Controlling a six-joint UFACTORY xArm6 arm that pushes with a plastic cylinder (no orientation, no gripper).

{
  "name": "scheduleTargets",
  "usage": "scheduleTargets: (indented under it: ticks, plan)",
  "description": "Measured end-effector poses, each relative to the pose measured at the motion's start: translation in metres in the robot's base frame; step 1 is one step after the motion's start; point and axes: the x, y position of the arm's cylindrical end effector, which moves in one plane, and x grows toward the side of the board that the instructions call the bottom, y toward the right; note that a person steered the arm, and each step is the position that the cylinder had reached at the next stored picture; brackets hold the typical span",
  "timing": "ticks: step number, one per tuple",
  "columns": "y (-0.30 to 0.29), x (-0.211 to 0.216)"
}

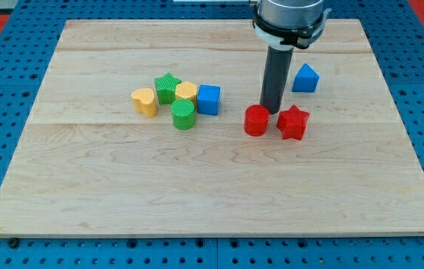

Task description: Push the red star into the red circle

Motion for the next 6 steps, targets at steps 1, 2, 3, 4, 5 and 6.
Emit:
scheduleTargets:
  ticks: [1,2,3,4,5,6]
  plan:
    - [0.008,0.003]
    - [0.011,0.003]
    - [0.034,-0.029]
    - [0.057,-0.024]
    - [0.063,0.009]
    - [0.053,0.034]
